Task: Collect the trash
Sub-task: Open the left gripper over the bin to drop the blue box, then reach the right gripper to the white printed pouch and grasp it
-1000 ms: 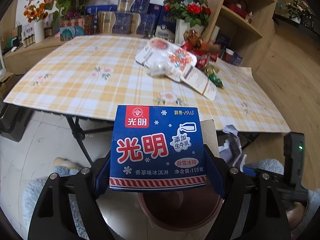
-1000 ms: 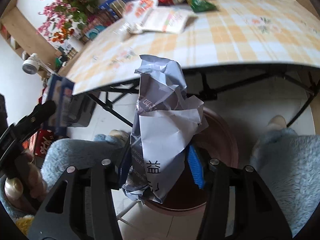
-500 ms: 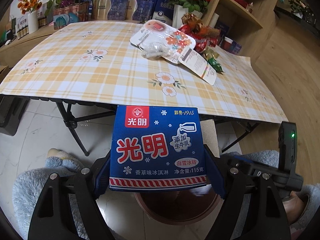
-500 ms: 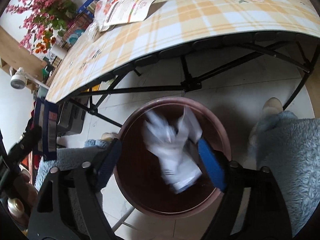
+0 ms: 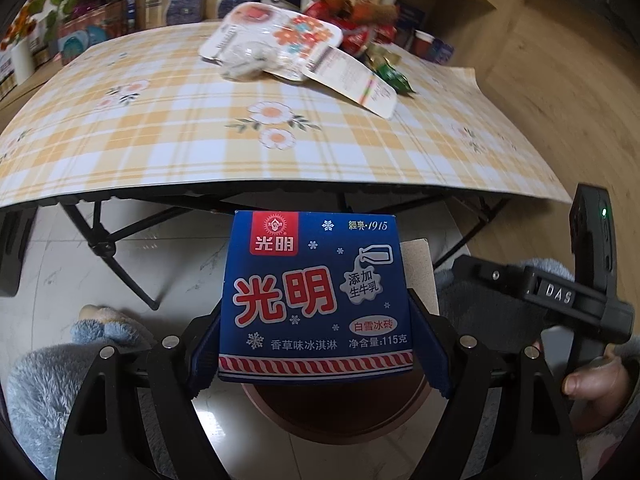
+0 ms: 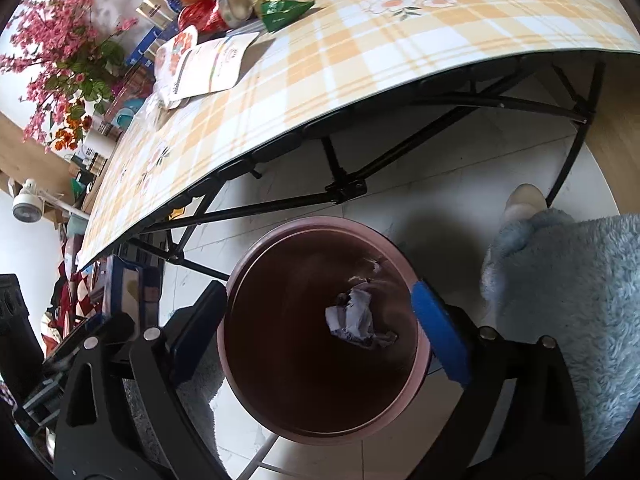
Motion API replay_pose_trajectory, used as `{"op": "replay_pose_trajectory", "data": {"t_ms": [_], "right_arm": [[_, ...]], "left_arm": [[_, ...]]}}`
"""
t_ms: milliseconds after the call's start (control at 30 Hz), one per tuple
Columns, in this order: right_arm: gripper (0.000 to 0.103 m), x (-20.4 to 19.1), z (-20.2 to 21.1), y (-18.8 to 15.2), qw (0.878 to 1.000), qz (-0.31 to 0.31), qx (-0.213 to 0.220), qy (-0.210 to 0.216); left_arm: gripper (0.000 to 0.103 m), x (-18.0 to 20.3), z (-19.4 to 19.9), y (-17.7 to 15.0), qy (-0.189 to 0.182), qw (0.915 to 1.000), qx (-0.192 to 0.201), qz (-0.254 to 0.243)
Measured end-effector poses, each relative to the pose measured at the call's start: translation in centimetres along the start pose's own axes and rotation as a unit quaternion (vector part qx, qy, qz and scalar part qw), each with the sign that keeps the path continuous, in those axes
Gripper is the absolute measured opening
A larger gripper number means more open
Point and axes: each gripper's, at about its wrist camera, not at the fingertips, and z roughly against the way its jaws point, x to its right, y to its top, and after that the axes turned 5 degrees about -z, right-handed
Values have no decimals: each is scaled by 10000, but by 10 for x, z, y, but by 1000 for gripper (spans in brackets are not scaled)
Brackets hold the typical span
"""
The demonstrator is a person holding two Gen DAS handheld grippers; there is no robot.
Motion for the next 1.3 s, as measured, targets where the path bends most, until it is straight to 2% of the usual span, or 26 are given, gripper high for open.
{"op": "replay_pose_trajectory", "data": {"t_ms": [267, 500, 633, 800, 967, 1300], "right_arm": [[93, 2, -1, -1, 10000, -69, -35, -2], [94, 1, -1, 0, 10000, -66, -60, -33], [94, -4, 6, 3, 9999, 52, 23, -97], [95, -21, 19, 9, 9986, 492, 163, -143], [95, -41, 32, 27, 9927, 1113, 359, -281], [97, -60, 47, 73, 9757, 1972, 750, -589]], "left_arm": [[91, 13, -4, -3, 188, 9991, -8, -368], [91, -3, 1, 0, 271, 9996, 88, 34], [91, -16, 14, 7, 408, 9981, 341, 316], [91, -29, 27, 21, 517, 9953, 596, 557], [91, -34, 36, 40, 736, 9932, 796, 434], [91, -47, 50, 66, 881, 9897, 1066, 362]]}}
